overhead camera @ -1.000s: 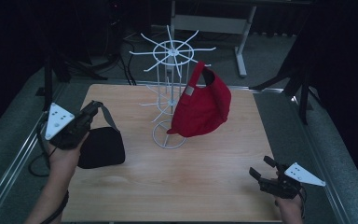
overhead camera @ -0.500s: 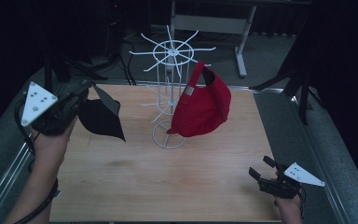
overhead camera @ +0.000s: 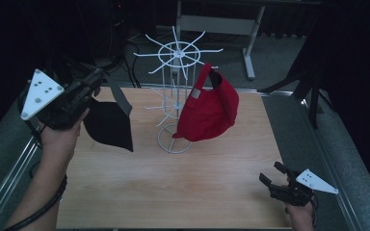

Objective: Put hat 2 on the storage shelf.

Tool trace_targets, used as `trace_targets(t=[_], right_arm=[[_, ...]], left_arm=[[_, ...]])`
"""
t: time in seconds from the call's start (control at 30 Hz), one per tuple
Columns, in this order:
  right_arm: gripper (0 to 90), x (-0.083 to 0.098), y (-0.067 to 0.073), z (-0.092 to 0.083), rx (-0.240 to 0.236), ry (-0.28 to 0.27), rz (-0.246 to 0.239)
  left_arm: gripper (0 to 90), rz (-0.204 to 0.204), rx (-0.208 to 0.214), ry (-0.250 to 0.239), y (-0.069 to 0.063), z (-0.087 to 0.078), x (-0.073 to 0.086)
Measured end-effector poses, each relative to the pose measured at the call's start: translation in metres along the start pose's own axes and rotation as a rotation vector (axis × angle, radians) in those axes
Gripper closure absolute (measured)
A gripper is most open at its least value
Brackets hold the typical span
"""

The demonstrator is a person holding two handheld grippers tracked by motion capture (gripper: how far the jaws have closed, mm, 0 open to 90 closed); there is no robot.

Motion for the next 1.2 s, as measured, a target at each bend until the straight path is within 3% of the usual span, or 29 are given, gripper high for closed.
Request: trace_targets(t=[0.3, 0.47, 0.57, 0.83, 1.2], right_arm=[[19.3, 0.001, -0.001, -0.003, 0.008, 0.001, 0.002], [19.3, 0.003, -0.002, -0.004, 0.005, -0.002, 0.009], [19.3, 0.004, -0.003, -0.004, 0.007, 0.002, 0.009], [19.3, 0.002, -0.002, -0.004, 0.006, -0.001, 0.006], [19.3, 0.003, -0.003, -0.005, 0.006, -0.003, 0.012]], left_arm=[[88.6, -0.023, 0.028, -0.002, -0.001, 0.035, -0.015], [88.5, 0.022, 0.043, 0.005, -0.006, 0.049, -0.031], [88.5, 0.025, 0.043, 0.007, -0.007, 0.055, -0.036], [88.5, -0.010, 0.052, 0.021, -0.002, 0.075, -0.042], [88.4, -0.034, 0.070, 0.058, -0.001, 0.098, -0.033]])
Point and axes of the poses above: each handheld gripper's, and its own axes: z roughly forward along the jaws, x roughly out of its underside, y roughly to its left, the point moved 1 cm from there along z, roughly forward along the jaws
